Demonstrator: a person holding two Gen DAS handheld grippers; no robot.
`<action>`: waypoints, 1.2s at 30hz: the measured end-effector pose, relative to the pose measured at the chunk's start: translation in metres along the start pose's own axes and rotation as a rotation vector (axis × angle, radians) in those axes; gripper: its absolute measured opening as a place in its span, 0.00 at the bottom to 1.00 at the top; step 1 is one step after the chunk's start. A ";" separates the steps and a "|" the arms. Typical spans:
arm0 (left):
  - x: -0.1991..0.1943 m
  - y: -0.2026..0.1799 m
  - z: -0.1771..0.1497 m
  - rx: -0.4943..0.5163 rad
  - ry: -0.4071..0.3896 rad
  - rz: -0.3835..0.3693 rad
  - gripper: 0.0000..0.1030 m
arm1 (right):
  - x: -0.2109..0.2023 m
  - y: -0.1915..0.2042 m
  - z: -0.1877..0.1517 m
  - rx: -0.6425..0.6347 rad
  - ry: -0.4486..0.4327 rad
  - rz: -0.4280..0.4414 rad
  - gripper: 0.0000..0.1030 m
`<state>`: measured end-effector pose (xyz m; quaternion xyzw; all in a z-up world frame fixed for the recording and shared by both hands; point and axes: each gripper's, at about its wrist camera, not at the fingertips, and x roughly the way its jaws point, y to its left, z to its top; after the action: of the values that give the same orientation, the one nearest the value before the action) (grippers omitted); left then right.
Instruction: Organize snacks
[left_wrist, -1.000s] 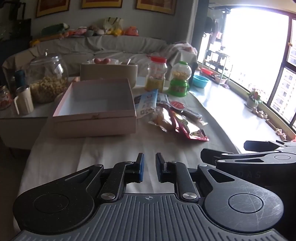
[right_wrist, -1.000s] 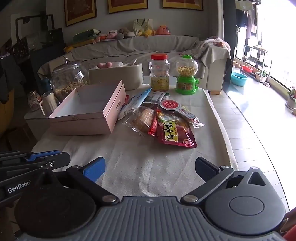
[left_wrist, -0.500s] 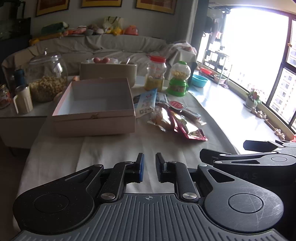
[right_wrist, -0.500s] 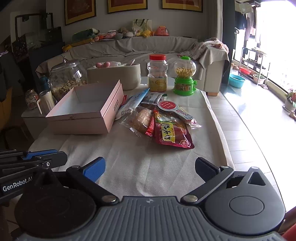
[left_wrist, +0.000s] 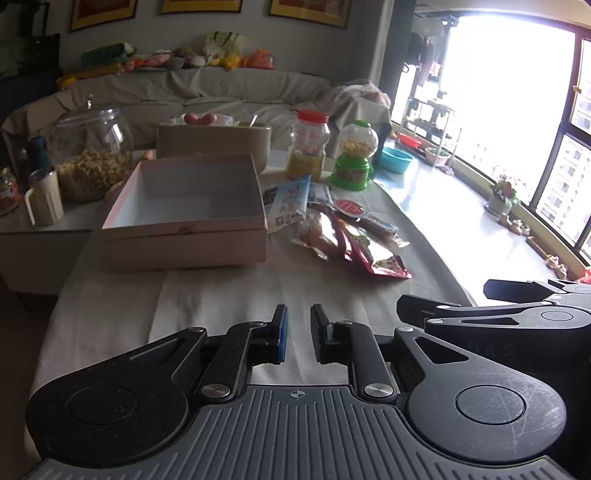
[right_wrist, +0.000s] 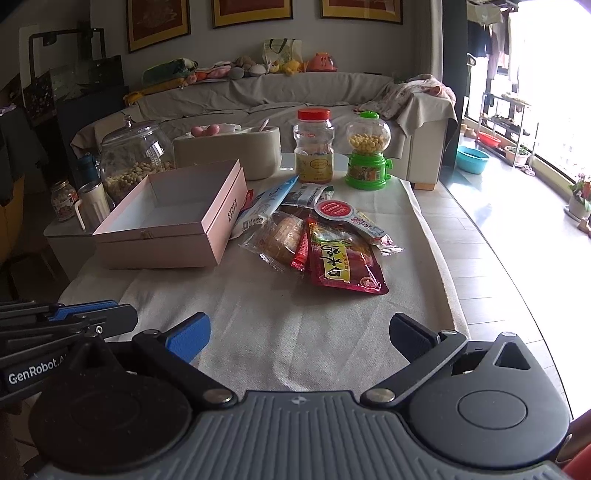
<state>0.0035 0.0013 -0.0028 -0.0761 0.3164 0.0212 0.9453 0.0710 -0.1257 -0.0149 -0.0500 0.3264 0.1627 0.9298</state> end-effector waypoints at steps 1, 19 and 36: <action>-0.002 0.000 -0.001 0.000 0.000 -0.002 0.18 | 0.000 0.000 0.000 0.000 0.002 0.000 1.00; 0.000 -0.001 -0.003 -0.010 0.017 -0.011 0.18 | 0.003 -0.002 -0.001 0.002 0.011 -0.001 1.00; 0.004 0.008 -0.002 -0.030 0.028 -0.014 0.18 | 0.009 -0.001 -0.002 0.004 0.027 -0.004 1.00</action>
<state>0.0052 0.0092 -0.0076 -0.0928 0.3289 0.0184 0.9396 0.0764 -0.1252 -0.0221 -0.0512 0.3394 0.1594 0.9256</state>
